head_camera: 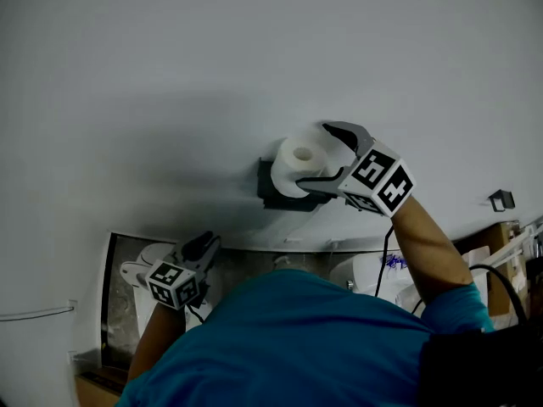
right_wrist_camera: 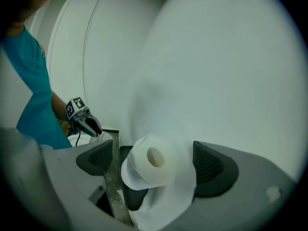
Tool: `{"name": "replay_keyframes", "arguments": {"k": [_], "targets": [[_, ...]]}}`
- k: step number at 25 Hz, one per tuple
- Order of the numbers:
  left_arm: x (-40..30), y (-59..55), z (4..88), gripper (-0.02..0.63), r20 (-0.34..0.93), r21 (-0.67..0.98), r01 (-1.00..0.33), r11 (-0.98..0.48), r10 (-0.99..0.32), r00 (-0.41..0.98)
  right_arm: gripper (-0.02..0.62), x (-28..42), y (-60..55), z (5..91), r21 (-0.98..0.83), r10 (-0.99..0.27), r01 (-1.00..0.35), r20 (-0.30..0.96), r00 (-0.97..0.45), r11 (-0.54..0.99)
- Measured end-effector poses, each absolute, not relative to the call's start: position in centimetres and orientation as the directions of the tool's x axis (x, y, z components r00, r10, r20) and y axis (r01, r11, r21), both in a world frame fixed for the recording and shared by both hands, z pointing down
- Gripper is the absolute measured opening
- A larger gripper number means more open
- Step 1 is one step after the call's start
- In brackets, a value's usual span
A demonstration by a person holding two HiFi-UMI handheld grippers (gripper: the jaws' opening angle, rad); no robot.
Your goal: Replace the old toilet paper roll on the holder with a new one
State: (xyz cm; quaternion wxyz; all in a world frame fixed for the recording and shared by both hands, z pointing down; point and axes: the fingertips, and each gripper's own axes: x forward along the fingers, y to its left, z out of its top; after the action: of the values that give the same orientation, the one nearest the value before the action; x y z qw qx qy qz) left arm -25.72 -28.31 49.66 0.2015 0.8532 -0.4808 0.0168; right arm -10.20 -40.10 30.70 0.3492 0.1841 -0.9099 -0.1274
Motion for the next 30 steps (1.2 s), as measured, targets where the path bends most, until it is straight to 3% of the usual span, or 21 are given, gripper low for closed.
{"name": "replay_keyframes", "arguments": {"k": [10,16,23,30], "targets": [[-26.0,-30.1,44.0,0.094,0.117,0.319,-0.785,-0.532,-0.799,0.589,0.492,-4.4,-40.1,25.3,0.093,-0.483,-0.474,0.169,-0.859,0.876],[-26.5,-30.6,40.1,0.072,0.058,0.311,-0.740,-0.597,-0.765,0.641,0.423,-1.8,-37.6,25.5,-0.075,-0.523,-0.520,-0.019,-0.852,0.851],[-26.7,-29.5,39.7,0.044,0.035,0.354,-0.676,-0.646,-0.714,0.700,0.279,-2.0,-33.0,30.3,-0.214,-0.539,-0.517,-0.057,-0.840,0.829],[-24.4,-27.9,40.1,0.021,0.037,0.364,-0.686,-0.630,-0.726,0.687,0.145,-1.1,-29.2,33.4,-0.236,-0.501,-0.478,-0.045,-0.864,0.846]]}}
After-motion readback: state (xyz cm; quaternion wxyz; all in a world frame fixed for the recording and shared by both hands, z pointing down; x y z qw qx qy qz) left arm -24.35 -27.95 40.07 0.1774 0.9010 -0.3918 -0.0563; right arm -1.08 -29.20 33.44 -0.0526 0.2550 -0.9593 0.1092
